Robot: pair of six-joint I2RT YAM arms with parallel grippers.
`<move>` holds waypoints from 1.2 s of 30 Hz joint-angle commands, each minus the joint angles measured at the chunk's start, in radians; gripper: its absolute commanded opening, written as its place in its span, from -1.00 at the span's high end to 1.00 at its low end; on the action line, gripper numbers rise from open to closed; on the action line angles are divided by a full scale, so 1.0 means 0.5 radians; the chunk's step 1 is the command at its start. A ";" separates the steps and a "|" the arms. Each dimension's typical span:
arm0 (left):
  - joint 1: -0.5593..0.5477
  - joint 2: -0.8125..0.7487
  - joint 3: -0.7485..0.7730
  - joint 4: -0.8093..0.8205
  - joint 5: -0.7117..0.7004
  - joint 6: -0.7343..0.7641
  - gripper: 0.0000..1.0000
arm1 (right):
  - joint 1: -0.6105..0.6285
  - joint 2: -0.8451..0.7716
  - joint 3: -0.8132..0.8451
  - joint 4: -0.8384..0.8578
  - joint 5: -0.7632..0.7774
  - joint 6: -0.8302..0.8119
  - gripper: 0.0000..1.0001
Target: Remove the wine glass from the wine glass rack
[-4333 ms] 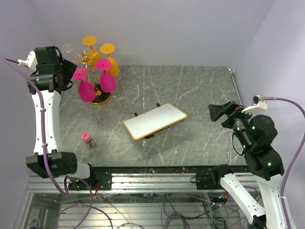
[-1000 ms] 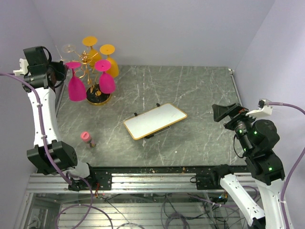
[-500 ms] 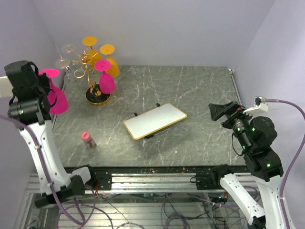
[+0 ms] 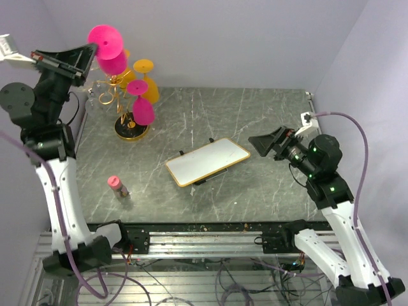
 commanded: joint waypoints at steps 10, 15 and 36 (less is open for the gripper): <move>-0.922 0.219 -0.489 1.642 0.518 -0.806 0.86 | -0.007 0.865 -0.022 2.259 -1.055 0.885 -0.99; -1.115 0.257 -0.677 2.001 0.432 -0.985 0.86 | -0.001 1.196 -0.032 3.398 -1.019 1.572 -0.99; -1.288 0.288 -0.879 2.131 0.315 -0.959 0.53 | 0.164 0.902 -0.062 3.566 -0.411 2.155 1.00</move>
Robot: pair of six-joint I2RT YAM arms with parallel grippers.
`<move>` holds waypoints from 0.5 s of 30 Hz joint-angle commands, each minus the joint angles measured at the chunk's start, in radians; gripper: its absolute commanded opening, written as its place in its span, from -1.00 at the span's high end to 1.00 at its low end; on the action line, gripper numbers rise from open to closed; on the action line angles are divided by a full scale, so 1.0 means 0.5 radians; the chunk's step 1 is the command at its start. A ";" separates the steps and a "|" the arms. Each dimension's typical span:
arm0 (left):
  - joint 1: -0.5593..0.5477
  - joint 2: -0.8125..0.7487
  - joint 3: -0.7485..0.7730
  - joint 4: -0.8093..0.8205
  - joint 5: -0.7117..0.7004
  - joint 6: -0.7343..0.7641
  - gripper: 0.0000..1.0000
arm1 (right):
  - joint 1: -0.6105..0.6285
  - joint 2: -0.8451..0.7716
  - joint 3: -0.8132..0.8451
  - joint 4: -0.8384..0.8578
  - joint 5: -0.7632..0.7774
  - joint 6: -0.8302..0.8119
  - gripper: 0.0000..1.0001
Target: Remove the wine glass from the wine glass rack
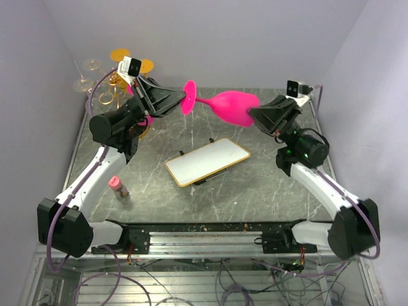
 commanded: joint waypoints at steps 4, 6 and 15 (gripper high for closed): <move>-0.023 -0.182 -0.061 -0.462 -0.064 0.446 -0.29 | 0.015 -0.607 0.055 -1.561 0.437 -0.383 1.00; -0.023 -0.288 -0.104 -0.758 -0.144 0.703 -0.56 | 0.015 -0.766 0.286 -2.393 0.730 -0.668 1.00; -0.023 -0.636 -0.026 -2.133 -0.557 1.536 -0.82 | 0.014 -0.737 0.641 -3.721 1.840 -1.016 1.00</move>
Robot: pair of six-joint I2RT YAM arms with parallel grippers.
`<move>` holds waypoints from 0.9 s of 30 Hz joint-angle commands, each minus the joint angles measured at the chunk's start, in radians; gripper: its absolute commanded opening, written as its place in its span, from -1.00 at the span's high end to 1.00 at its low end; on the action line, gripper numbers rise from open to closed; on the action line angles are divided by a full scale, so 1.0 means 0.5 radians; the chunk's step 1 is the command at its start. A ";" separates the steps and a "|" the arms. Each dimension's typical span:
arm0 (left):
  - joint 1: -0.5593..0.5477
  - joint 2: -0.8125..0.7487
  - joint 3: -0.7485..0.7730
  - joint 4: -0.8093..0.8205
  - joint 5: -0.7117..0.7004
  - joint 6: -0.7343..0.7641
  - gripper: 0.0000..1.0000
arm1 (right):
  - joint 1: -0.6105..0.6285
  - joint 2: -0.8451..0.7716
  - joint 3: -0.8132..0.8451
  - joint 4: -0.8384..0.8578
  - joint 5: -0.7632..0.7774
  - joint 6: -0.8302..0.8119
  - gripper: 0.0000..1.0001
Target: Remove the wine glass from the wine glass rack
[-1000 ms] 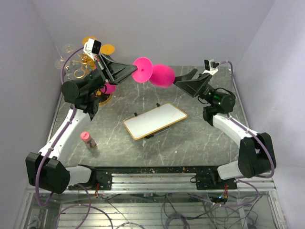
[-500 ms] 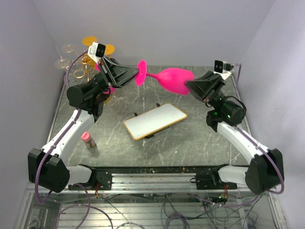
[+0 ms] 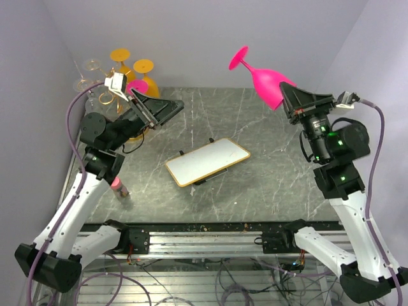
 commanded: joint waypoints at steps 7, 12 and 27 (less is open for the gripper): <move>0.004 -0.157 0.214 -1.228 -0.464 0.759 -0.81 | -0.010 0.666 0.778 -2.142 1.196 -0.077 1.00; 0.004 -0.156 0.277 -1.473 -0.637 0.864 -0.83 | -0.057 1.019 1.092 -2.688 1.316 -0.019 1.00; 0.007 -0.211 0.308 -1.796 -0.988 0.909 -1.00 | -0.468 1.722 1.220 -2.793 0.939 -0.396 1.00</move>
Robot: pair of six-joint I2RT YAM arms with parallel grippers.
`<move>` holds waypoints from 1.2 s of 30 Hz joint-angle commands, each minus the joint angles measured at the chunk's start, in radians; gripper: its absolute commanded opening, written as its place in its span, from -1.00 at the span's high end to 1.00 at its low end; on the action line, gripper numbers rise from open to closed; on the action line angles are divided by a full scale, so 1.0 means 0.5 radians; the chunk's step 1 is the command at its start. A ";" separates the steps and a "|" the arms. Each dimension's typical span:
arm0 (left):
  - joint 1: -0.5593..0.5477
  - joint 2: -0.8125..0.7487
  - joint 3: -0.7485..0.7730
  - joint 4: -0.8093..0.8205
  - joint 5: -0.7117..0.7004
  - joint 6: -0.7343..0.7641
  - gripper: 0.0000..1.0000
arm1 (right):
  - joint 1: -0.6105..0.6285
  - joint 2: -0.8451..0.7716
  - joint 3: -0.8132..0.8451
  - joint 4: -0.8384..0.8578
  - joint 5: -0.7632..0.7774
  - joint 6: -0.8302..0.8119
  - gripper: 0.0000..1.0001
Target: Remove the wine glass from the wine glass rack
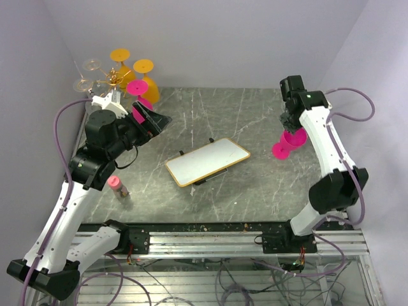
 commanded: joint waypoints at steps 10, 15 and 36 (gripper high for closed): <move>0.007 -0.057 0.037 -0.057 -0.124 0.076 -1.00 | -0.072 0.345 0.068 -0.037 -0.122 -0.153 1.00; 0.007 -0.099 0.054 -0.104 -0.188 0.100 -0.99 | -0.069 0.347 -0.019 0.015 -0.095 -0.112 1.00; 0.008 -0.162 0.048 -0.150 -0.309 0.101 -0.99 | -0.066 0.032 0.013 0.019 -0.112 -0.278 0.30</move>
